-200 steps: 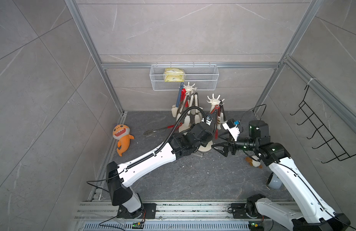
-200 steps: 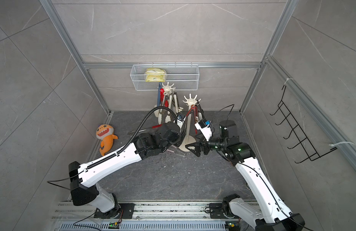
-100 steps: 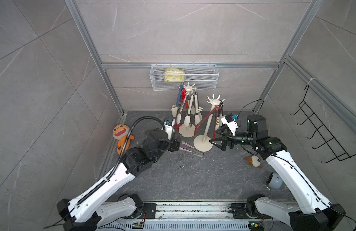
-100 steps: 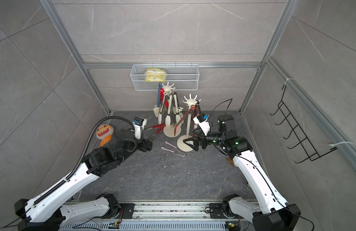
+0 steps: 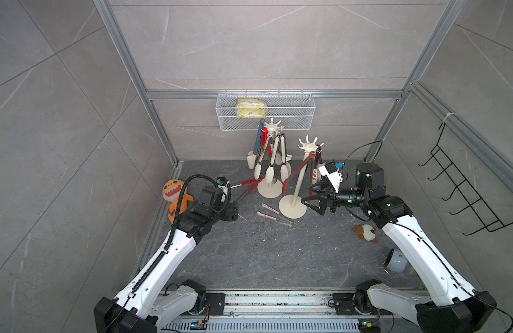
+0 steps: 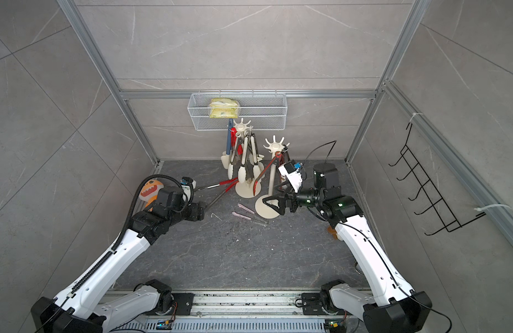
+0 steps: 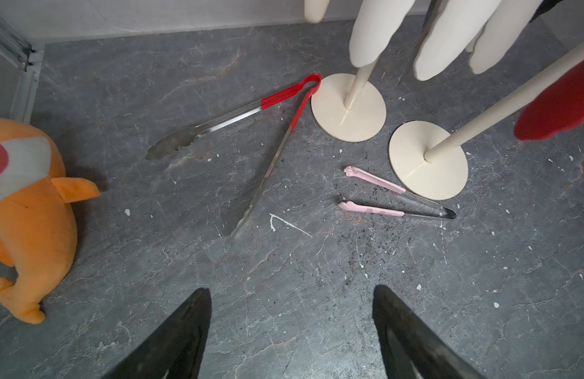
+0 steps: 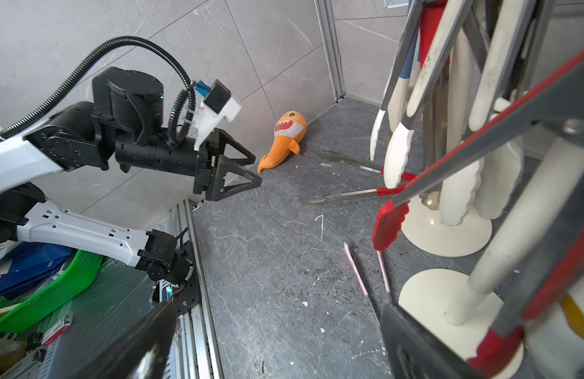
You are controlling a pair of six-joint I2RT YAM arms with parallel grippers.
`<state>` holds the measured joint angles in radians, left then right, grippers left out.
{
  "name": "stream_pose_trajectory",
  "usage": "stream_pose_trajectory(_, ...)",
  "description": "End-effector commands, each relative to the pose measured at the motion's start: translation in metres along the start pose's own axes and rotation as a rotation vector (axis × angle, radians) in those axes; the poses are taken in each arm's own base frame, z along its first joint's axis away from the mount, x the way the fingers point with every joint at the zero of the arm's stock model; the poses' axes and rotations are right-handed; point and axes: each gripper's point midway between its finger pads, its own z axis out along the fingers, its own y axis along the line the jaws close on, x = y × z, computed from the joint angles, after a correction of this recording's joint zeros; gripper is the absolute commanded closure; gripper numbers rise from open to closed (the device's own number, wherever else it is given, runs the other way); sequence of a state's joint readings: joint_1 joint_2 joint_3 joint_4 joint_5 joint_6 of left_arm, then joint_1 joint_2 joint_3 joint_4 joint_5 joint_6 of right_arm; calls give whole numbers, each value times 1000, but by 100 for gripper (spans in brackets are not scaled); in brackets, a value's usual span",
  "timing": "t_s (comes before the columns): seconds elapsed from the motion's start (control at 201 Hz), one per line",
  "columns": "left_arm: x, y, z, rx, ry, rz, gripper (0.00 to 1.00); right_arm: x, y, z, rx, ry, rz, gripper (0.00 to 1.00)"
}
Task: Hang food tongs on kitchen utensil racks
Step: Hang the food tongs on the rack, then pick up the food tongs from the center of the board.
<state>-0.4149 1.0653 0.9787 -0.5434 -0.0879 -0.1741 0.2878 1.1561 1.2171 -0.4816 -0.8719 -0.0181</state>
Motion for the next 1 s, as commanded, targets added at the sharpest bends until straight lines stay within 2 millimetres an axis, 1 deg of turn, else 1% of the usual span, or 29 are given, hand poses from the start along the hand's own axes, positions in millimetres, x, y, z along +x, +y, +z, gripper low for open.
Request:
stream_pose_trajectory(0.0,-26,-9,5,86,-93,16,22,-5,14,-8,-22,-19,-19,0)
stream_pose_trajectory(0.134,-30,-7,25,109,-95,46,23,-2,16,-10,-15,-12,-15,0)
stream_pose_trajectory(0.214,-29,-4,38,113,-76,59,25,-1,16,-10,-15,-9,-11,0)
stream_pose_trajectory(0.453,-26,12,73,97,-6,69,32,1,16,-11,-6,-2,0,0)
stream_pose_trajectory(0.627,-24,12,101,109,69,90,40,2,17,-13,2,2,0,0)
stream_pose_trajectory(0.991,-16,10,156,138,184,110,46,4,20,-18,15,19,-10,0)
